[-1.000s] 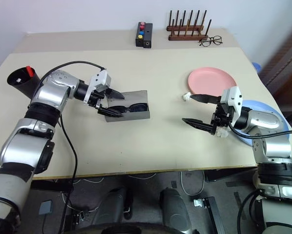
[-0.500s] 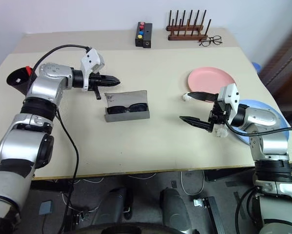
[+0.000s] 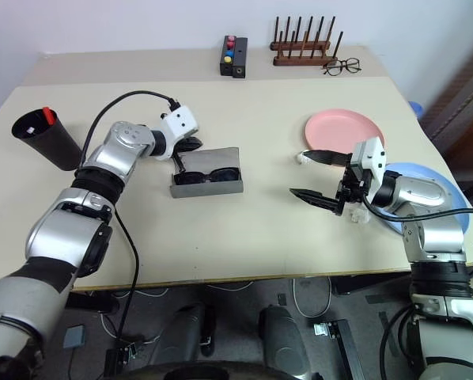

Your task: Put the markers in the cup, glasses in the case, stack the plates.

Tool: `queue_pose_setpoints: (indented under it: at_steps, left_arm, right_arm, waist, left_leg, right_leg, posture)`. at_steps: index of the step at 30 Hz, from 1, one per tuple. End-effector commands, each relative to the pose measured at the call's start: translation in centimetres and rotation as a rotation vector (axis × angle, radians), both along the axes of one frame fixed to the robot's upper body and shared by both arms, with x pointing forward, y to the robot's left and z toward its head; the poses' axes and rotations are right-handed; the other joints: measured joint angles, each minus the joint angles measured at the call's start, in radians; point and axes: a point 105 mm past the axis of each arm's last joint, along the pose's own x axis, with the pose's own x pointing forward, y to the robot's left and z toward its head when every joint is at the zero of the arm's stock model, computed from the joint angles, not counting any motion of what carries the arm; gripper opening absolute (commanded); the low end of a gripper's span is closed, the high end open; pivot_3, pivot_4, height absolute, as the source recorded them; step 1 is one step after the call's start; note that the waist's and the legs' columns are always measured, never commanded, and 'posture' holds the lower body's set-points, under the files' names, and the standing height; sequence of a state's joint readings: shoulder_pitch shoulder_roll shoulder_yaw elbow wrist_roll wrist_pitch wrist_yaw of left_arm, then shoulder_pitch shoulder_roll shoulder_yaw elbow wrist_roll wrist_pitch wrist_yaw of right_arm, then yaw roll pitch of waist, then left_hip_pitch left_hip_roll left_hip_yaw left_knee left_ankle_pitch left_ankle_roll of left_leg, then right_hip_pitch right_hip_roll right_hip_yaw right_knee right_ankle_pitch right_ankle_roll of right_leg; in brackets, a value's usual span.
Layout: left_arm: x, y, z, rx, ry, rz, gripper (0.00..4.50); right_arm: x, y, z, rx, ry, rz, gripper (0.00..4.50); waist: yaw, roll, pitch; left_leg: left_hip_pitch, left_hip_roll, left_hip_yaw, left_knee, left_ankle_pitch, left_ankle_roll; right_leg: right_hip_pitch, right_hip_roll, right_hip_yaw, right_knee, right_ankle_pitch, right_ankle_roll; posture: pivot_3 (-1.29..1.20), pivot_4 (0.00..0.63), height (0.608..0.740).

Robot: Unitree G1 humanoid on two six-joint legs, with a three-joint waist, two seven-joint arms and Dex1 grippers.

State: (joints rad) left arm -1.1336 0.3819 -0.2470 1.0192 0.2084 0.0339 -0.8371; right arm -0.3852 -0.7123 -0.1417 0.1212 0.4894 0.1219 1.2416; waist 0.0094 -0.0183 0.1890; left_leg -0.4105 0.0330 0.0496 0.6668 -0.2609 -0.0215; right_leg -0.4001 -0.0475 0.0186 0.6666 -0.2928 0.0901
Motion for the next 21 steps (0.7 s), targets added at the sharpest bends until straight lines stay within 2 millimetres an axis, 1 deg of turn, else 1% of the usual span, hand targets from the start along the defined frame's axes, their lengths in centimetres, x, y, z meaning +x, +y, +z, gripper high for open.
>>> queue_pose_setpoints:
  at_steps: [1, 3, 4, 7, 12, 14, 17, 19, 20, 21]
  left_arm:
    - [-0.7, -0.6, 0.8, 0.016, 0.004, -0.093, 0.07]
    - [-1.3, -0.7, 1.3, 0.0, 0.026, -0.14, 0.07]
    - [-1.5, -0.3, 1.4, 0.011, 0.032, -0.156, 0.07]
    - [-2.4, 0.5, 1.2, 0.039, 0.063, -0.198, 0.07]
    - [-4.3, 0.9, 0.7, 0.054, 0.103, -0.271, 0.07]
    - [-5.3, 1.0, 0.4, 0.072, 0.104, -0.303, 0.07]
    - [-6.4, 1.3, -0.9, 0.121, 0.101, -0.32, 0.07]
    - [-6.7, 1.4, -1.6, 0.133, 0.1, -0.306, 0.07]
    - [-6.7, 1.4, -1.8, 0.132, 0.091, -0.293, 0.07]
    - [-6.4, 1.4, -1.5, 0.12, 0.073, -0.274, 0.07]
  right_arm:
    - [-0.4, -0.1, 1.2, 0.007, -0.054, 0.001, 4.5]
    - [-0.4, -0.3, 1.1, 0.006, -0.053, -0.003, 4.5]
    - [-0.4, -0.3, 1.1, 0.007, -0.052, -0.006, 4.5]
    - [-0.4, -0.4, 0.9, 0.008, -0.051, -0.011, 4.5]
    - [-0.3, -0.4, 0.9, 0.011, -0.052, -0.013, 4.5]
    - [-0.3, -0.3, 0.9, 0.012, -0.051, -0.012, 4.5]
    - [-0.2, -0.3, 0.7, 0.01, -0.048, -0.01, 4.5]
    - [-0.1, -0.3, 0.5, 0.006, -0.044, -0.01, 4.5]
    - [-0.1, -0.2, 0.5, 0.005, -0.042, -0.01, 4.5]
    - [-0.1, -0.2, 0.5, 0.004, -0.041, -0.01, 4.5]
  waist:
    - [0.0, 0.0, 0.0]
    - [0.0, 0.0, 0.0]
    - [0.0, 0.0, 0.0]
    - [-0.002, 0.0, 0.0]
    - [-0.006, 0.0, 0.0]
    - [-0.006, 0.0, 0.0]
    - [-0.005, 0.0, 0.0]
    - [-0.004, 0.0, 0.0]
    - [-0.002, 0.0, 0.0]
    - [0.0, 0.0, 0.0]
  left_leg:
    - [0.0, 0.0, 0.0, 0.0, 0.0, 0.0]
    - [0.0, 0.0, 0.0, 0.0, 0.0, 0.0]
    - [0.0, 0.0, 0.0, 0.0, 0.0, 0.0]
    - [0.0, 0.0, 0.0, 0.0, 0.0, 0.0]
    - [0.0, 0.0, 0.0, 0.0, 0.0, 0.0]
    - [0.0, 0.0, 0.0, 0.0, 0.0, 0.0]
    - [0.0, 0.001, -0.001, 0.0, 0.0, 0.0]
    - [0.0, 0.001, -0.001, 0.0, 0.0, 0.0]
    - [0.0, 0.001, -0.001, 0.0, 0.0, 0.0]
    - [0.0, 0.001, -0.001, 0.0, 0.0, 0.0]
  right_leg:
    - [0.0, 0.0, 0.0, 0.0, 0.0, 0.0]
    - [0.0, 0.0, 0.0, 0.0, 0.0, 0.0]
    - [0.0, 0.0, 0.0, 0.0, 0.0, 0.0]
    - [0.0, 0.0, 0.0, 0.0, 0.0, 0.0]
    - [0.0, 0.0, 0.0, 0.0, 0.0, 0.0]
    - [0.0, 0.0, 0.0, 0.0, 0.0, 0.0]
    - [0.0, -0.001, 0.001, 0.0, 0.0, 0.0]
    - [0.0, -0.001, 0.001, 0.0, 0.0, 0.0]
    - [0.0, -0.001, 0.001, 0.0, 0.0, 0.0]
    - [0.0, -0.001, 0.001, 0.0, 0.0, 0.0]
  posture:
    - [0.0, 0.15, 0.74]
    - [0.0, 0.15, 0.74]
    - [0.0, 0.15, 0.74]
    - [0.0, 0.15, 0.74]
    - [0.0, 0.15, 0.74]
    - [0.0, 0.15, 0.74]
    - [0.0, 0.15, 0.74]
    - [0.0, 0.15, 0.74]
    - [0.0, 0.15, 0.74]
    - [0.0, 0.15, 0.74]
